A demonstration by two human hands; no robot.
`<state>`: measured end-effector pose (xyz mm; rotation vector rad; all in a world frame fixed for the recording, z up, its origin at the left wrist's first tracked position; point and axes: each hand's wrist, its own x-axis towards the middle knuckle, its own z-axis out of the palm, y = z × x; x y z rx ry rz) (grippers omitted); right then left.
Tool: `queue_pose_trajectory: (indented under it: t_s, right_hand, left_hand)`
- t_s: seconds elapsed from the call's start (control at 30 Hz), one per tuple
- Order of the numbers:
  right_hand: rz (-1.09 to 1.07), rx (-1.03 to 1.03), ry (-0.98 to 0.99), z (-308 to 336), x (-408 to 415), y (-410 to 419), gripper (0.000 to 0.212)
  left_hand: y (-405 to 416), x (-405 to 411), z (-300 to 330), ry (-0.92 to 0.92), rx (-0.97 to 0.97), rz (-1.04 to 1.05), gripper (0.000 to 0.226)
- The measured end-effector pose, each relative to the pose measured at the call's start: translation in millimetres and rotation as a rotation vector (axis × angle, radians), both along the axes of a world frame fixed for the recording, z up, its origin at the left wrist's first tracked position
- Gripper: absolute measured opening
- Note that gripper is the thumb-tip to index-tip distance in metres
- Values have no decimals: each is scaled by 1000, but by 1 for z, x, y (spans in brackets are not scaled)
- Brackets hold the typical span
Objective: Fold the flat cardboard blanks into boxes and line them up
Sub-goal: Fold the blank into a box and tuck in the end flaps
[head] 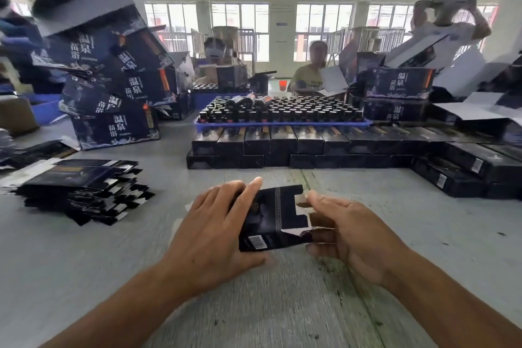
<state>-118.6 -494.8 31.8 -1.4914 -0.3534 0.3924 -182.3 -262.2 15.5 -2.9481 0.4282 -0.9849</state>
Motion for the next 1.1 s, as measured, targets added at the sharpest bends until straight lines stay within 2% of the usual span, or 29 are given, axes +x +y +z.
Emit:
queue_pose_trajectory:
  t_s: [0.2,0.43,0.67,0.87,1.1]
  right_hand:
    - [-57,2,-93,-2,-5,3,40]
    - [-120,-122,-277,-2,-13,9,14]
    - [-87,-153,-356,-3,-20,16,35]
    - [-138,-146,-488,-2,-24,16,45]
    - [-189,-160,-627,1,-30,16,54]
  left_hand:
    - [-1,-1,5,-107,68,18,111]
    - [0,0,6,-83,142,-11,107]
    - [-1,-1,8,-107,135,-70,99]
    - [0,-2,8,-148,133,-132,72]
    - [-2,-2,11,-129,93,-148,62]
